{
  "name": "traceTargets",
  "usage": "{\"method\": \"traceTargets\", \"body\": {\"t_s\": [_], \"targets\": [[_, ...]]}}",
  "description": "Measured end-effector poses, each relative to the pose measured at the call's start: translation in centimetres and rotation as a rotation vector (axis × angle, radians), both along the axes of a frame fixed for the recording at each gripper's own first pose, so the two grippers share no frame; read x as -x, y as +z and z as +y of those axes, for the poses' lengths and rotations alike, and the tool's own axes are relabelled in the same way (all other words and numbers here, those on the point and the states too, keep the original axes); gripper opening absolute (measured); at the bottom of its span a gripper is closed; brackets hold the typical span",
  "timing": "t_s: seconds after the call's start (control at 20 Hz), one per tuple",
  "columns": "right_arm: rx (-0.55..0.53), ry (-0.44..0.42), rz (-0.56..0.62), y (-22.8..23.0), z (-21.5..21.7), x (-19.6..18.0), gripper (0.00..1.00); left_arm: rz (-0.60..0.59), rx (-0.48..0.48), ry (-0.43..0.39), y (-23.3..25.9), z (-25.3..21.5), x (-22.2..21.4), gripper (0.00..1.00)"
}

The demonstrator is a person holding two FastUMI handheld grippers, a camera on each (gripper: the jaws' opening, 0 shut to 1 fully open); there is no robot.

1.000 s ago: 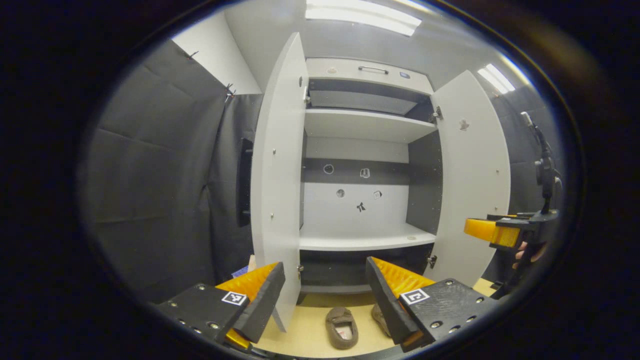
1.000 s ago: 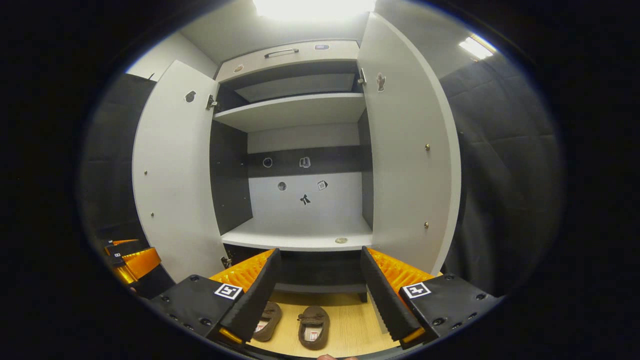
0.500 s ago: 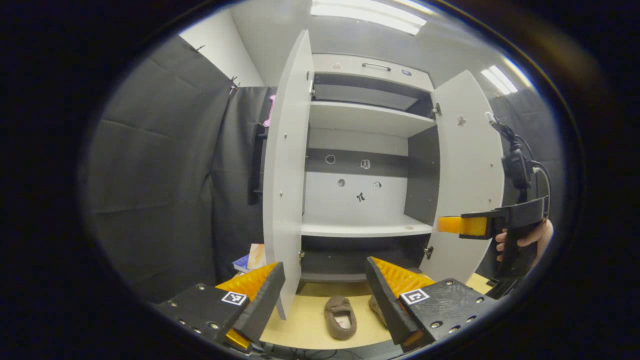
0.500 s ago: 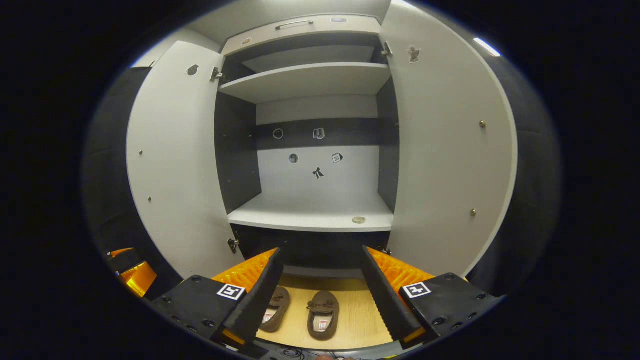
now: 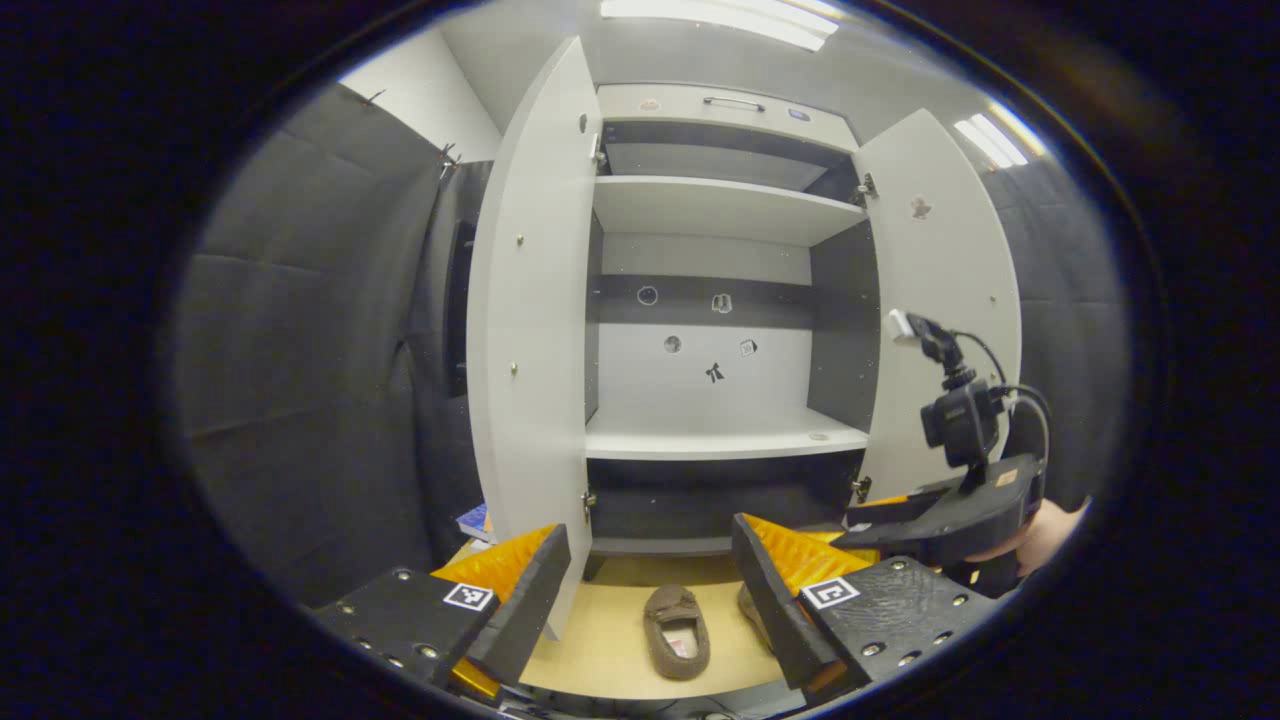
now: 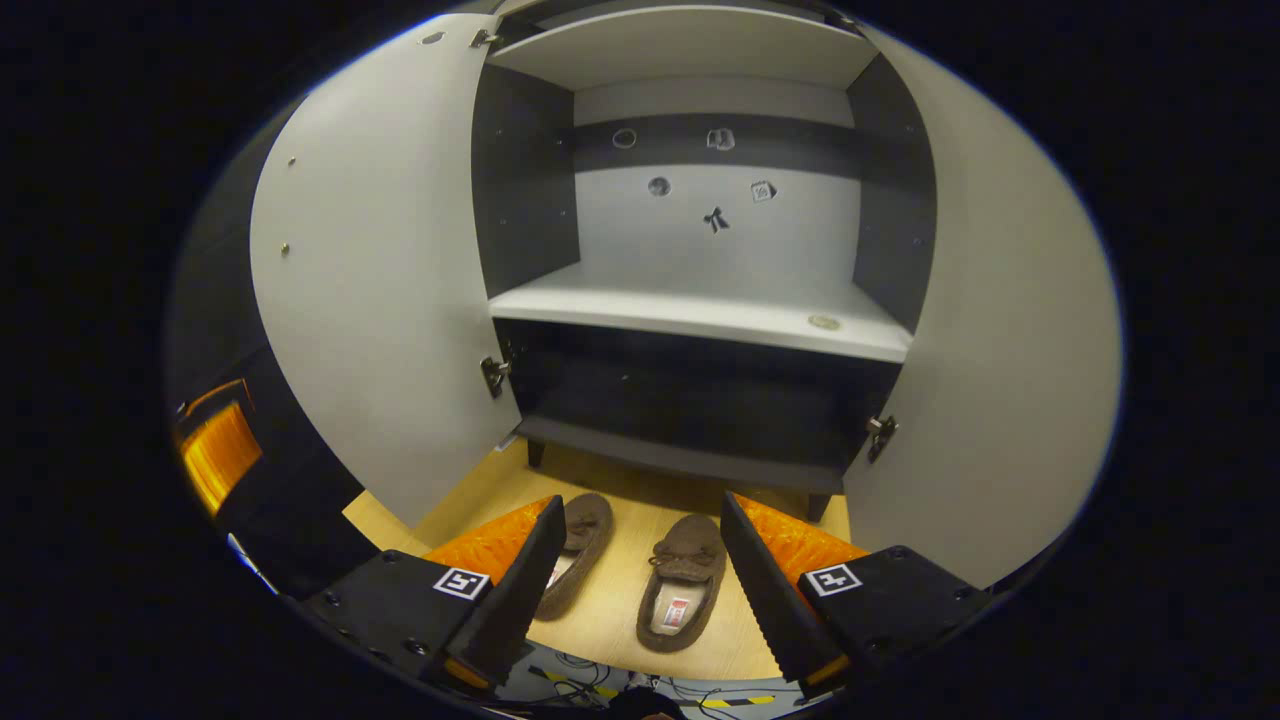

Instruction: Grab one shoe with the right hand and put it into the shoe cabinet, grab the other shoe with the left hand and put it into the shoe cabinet; then close the right door with the right hand and the left door with the left hand.

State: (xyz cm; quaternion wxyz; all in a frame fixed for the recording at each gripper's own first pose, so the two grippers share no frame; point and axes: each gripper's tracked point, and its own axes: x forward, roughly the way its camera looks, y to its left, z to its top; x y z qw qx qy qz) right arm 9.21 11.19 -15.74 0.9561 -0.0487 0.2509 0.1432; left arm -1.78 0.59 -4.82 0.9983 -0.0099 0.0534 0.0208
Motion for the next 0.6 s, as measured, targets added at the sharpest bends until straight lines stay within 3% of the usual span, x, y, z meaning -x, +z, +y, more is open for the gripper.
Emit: {"method": "traceTargets", "body": {"t_s": [0.35,0.6], "targets": [[-0.016,0.078,0.276,-9.7,1.0,0.1,0.99,0.086,0.026,0.049,-2.6,0.8,-2.1,0.95],[-0.016,0.052,0.409,-14.9,0.6,-0.4,0.99,0.14,0.028,0.041,-4.4,0.2,-3.3,0.95]]}}
